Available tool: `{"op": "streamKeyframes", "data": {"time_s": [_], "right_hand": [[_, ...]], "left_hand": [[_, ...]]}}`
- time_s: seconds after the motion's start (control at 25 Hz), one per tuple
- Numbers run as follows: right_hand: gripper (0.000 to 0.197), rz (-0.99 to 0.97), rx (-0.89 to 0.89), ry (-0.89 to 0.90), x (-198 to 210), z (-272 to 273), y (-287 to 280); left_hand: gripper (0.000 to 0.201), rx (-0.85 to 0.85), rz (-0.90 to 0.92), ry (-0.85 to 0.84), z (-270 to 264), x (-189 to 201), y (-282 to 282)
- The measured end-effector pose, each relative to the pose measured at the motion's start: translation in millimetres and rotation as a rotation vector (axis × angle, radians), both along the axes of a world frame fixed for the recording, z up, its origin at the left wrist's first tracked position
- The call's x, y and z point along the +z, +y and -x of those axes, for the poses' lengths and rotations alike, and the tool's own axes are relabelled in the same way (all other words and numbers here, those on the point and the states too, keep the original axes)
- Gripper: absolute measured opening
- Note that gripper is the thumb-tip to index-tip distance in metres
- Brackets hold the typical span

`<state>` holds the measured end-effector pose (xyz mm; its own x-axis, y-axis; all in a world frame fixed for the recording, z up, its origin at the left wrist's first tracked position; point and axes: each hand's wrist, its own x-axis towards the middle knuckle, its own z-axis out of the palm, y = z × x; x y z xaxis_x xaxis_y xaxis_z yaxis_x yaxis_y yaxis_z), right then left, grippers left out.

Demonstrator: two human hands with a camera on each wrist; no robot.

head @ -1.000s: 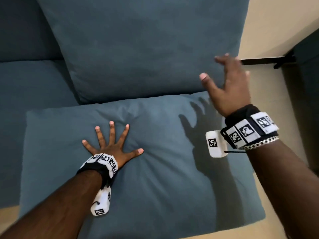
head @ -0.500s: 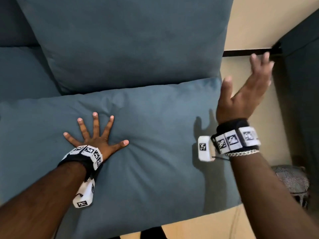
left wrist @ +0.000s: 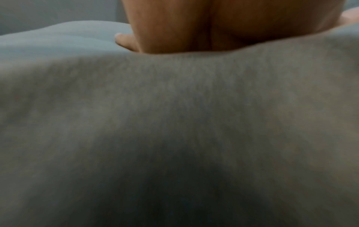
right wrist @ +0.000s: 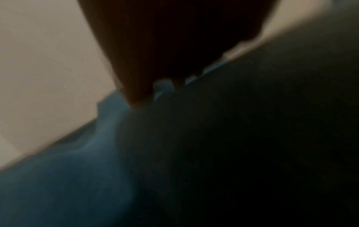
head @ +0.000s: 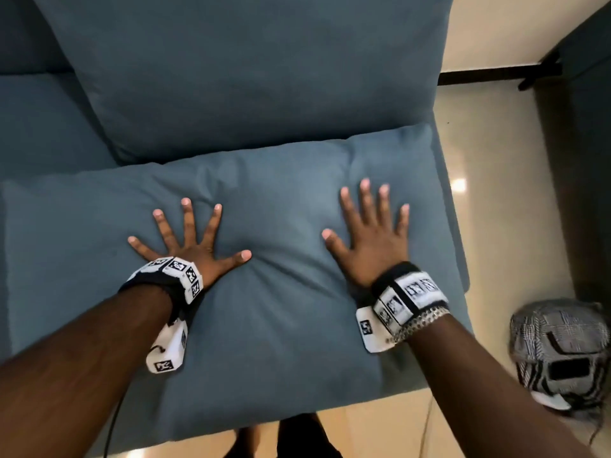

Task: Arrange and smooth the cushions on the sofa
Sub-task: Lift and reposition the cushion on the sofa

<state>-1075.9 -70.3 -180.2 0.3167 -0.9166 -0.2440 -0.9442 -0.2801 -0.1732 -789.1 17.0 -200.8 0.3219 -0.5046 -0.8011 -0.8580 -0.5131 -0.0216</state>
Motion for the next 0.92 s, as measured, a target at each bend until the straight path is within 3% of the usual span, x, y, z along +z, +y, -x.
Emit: {"op": "streamKeyframes", "data": {"time_s": [0.08,0.12,0.2,0.28,0.32,0.36,0.4,0.48,0.52,0.56,0.64,0.72,0.76,0.8,0.88,0.92], "right_hand": [[0.083,-0.312,0.095,0.293,-28,-4,0],[0.084,-0.328,0.07,0.305,-20,-3,-13],[0.078,-0.148,0.019,0.03,32,-8,-25],[0.064,0.264,-0.082,-0.491,82,-17,-8],[0.061,0.434,-0.117,-0.662,90,-27,6],[0.063,0.492,-0.1,-0.614,80,-37,17],[0.068,0.402,0.021,-0.394,61,-53,28],[0.077,-0.113,0.24,0.187,6,-73,58],[0.079,-0.225,0.278,0.351,-7,-77,58],[0.079,-0.251,0.252,0.336,-7,-80,51],[0.069,-0.115,0.147,-0.05,34,-89,40],[0.061,0.285,-0.023,-0.5,68,-80,37],[0.063,0.397,-0.074,-0.531,66,-70,37],[0.068,0.42,-0.032,-0.37,53,-60,36],[0.079,-0.008,0.097,0.097,7,-51,44],[0.081,-0.156,0.132,0.215,-7,-47,36]], "left_hand": [[0.115,0.002,0.003,0.005,7,1,6],[0.115,-0.013,0.03,-0.013,7,-3,6],[0.115,-0.007,0.046,-0.019,3,-4,6],[0.116,0.005,0.057,0.007,0,-2,2],[0.116,0.004,0.064,0.011,-1,-3,5],[0.116,-0.002,0.071,0.012,0,-4,7],[0.115,-0.009,0.082,0.012,-1,-3,8],[0.114,0.004,0.068,0.015,2,5,15],[0.113,-0.002,0.084,0.012,4,3,19],[0.112,-0.02,0.101,0.005,4,-1,20],[0.113,0.005,0.11,0.015,-1,-2,23],[0.112,-0.002,0.139,0.031,-2,-1,21],[0.111,-0.007,0.146,0.032,-2,-1,22],[0.11,-0.008,0.151,0.032,-2,0,23],[0.106,-0.009,0.163,0.026,3,6,29],[0.104,-0.015,0.166,0.019,8,7,32]]}}
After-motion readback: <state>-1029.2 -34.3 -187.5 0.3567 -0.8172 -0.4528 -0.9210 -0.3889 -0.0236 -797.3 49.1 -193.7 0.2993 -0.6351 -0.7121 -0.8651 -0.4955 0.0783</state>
